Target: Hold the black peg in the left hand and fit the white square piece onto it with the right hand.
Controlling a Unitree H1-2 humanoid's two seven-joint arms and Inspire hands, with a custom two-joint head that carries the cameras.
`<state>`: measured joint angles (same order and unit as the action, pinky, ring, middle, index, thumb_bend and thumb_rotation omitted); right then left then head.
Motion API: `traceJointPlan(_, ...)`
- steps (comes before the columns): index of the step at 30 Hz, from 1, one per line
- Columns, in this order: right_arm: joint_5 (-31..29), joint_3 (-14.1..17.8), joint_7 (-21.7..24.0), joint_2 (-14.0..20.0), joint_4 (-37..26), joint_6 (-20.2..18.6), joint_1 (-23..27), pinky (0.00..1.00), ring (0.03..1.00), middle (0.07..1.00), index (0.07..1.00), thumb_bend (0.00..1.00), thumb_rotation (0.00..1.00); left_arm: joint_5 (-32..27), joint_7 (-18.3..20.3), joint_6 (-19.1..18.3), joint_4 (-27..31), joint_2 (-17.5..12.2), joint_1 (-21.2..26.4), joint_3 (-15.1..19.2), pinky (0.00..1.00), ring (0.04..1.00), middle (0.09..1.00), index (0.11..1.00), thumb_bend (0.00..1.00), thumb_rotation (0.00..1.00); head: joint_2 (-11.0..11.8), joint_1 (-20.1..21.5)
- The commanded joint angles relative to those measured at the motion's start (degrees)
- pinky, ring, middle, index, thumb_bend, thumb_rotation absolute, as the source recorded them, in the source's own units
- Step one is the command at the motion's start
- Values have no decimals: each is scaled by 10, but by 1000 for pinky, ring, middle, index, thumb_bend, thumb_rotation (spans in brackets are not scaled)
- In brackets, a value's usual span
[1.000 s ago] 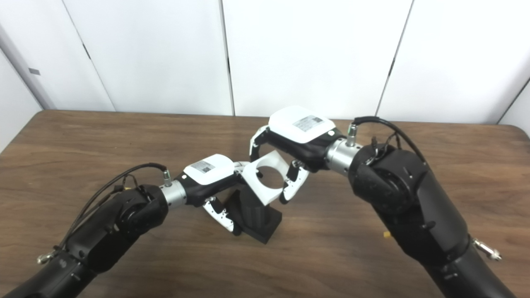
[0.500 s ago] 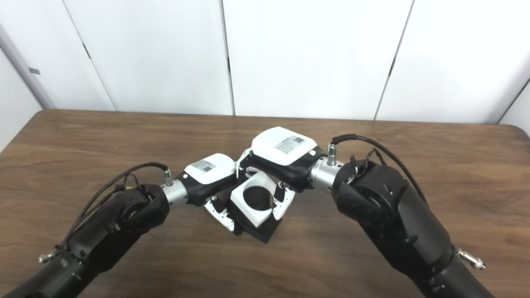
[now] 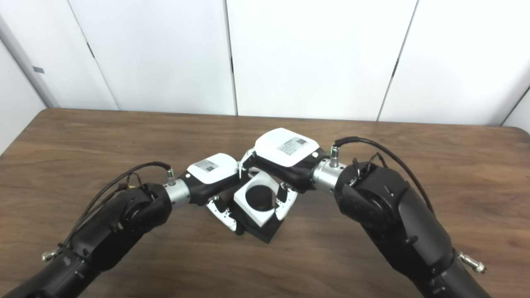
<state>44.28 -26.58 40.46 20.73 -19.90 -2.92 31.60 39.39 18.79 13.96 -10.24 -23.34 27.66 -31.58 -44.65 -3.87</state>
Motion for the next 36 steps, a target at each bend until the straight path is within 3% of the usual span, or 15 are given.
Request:
traceJointPlan(1, 8, 2, -2, 2, 15, 8, 13, 769, 800, 757, 479, 524, 132, 32, 26, -7, -8, 3, -9, -22, 804, 936, 895, 489, 523, 75, 0, 0)
traceJointPlan(14, 24, -8, -22, -30, 44, 16, 15, 784, 800, 749, 479, 523, 133, 35, 17, 2, -16, 7, -7, -24, 764, 928, 886, 488, 523, 77, -1, -1)
traceJointPlan(24, 53, -24, -17, -55, 61, 12, 9, 763, 791, 745, 479, 522, 135, 45, 30, -12, -5, 8, -6, -29, 774, 921, 889, 490, 522, 79, -4, -2)
traceJointPlan(29, 53, -36, 39, -42, 55, -5, 11, 810, 821, 780, 490, 521, 157, 44, 30, -14, -5, 7, -5, -29, 780, 930, 881, 490, 522, 79, -3, 1)
traceJointPlan(30, 55, -39, 58, -37, 50, -14, 14, 818, 834, 799, 590, 765, 301, 45, 26, -11, -5, 5, -5, -29, 772, 927, 890, 490, 522, 79, -3, 2)
traceJointPlan(31, 56, -40, 69, -34, 46, -19, 15, 826, 847, 817, 659, 861, 370, 45, 24, -10, -6, 5, -5, -29, 765, 919, 898, 490, 522, 79, -3, 2)
traceJointPlan(33, 54, -39, 75, -26, 40, -22, 13, 820, 851, 834, 730, 944, 422, 45, 23, -10, -5, 4, -6, -28, 759, 914, 910, 490, 522, 78, -4, 3)
traceJointPlan(36, 50, -33, 69, -18, 36, -20, 7, 800, 848, 839, 742, 961, 429, 39, 24, -11, -9, 3, -6, -26, 779, 917, 907, 489, 523, 76, -4, 5)
